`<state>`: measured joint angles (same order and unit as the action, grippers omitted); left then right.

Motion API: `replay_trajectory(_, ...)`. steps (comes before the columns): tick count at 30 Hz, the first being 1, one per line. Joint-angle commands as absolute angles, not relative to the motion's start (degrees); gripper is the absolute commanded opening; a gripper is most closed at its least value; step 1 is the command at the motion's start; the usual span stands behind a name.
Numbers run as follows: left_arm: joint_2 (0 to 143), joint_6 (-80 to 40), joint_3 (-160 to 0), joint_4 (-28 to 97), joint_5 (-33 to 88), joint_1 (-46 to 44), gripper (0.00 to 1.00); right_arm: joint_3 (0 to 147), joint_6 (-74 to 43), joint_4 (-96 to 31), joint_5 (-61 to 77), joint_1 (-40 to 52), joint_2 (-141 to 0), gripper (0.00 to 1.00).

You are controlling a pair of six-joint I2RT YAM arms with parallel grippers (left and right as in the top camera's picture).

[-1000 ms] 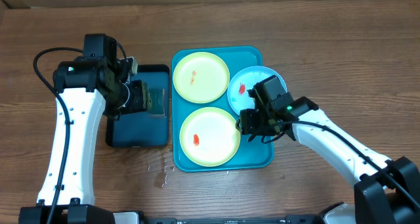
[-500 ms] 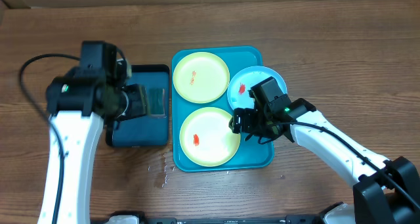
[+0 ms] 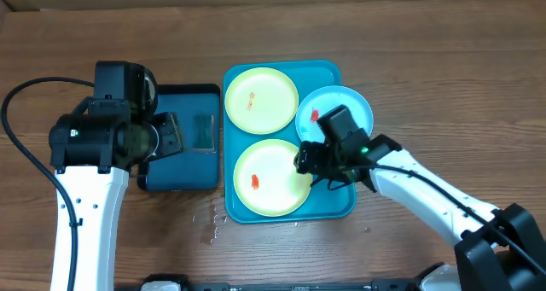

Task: Clean dirty plates on tray and stack at the side
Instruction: 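Lower the right gripper onto the lower yellow plate's right rim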

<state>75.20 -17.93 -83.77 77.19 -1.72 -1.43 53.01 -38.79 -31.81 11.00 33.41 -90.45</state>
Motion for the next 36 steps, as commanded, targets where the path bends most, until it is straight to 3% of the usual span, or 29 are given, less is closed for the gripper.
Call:
replay_trajectory(1, 75.33, -16.27, -83.57, 77.14, -2.33, -1.52, 0.04, 51.79, -40.95, -30.48, 7.64, 34.57, -90.59, 0.71)
replay_trajectory(6, 75.37, -16.27, -83.57, 76.31, -2.33, -1.52, 0.09, 51.79, -40.95, -30.46, 6.31, 34.54, -90.56, 0.5)
replay_trajectory(8, 75.37, -16.29, -83.57, 76.07, -2.79, -1.52, 0.17, 51.79, -40.95, -30.46, 5.78, 34.54, -90.59, 0.44)
replay_trajectory(11, 75.42, -16.27, -83.57, 75.9, -3.25, -1.52, 0.33, 51.75, -40.95, -30.28, 5.78, 34.54, -90.59, 0.44)
replay_trajectory(13, 75.66, -16.27, -83.55, 75.88, -3.25, -1.52, 0.47, 51.75, -40.95, -30.35, 5.82, 34.57, -90.59, 0.55)
replay_trajectory(14, 75.81, -16.27, -83.55, 75.94, -3.27, -1.52, 0.49, 51.72, -40.95, -30.48, 5.85, 34.57, -90.59, 0.6)
replay_trajectory(19, 77.21, -16.27, -82.35, 76.03, -3.44, -1.52, 0.52, 51.7, -40.95, -30.79, 6.02, 34.57, -90.59, 0.57)
replay_trajectory(23, 79.31, -15.59, -81.67, 76.05, -3.57, -1.52, 0.51, 51.64, -41.52, -31.55, 5.98, 34.57, -90.59, 0.46)
replay_trajectory(28, 82.11, -15.4, -81.67, 75.96, -2.92, -1.54, 0.49, 50.3, -47.07, -31.48, 4.49, 34.57, -90.59, 0.39)
replay_trajectory(36, 84.14, -9.39, -81.67, 73.19, 5.61, -1.54, 0.47, 48.34, -52.58, -30.44, 3.27, 34.54, -90.59, 0.41)
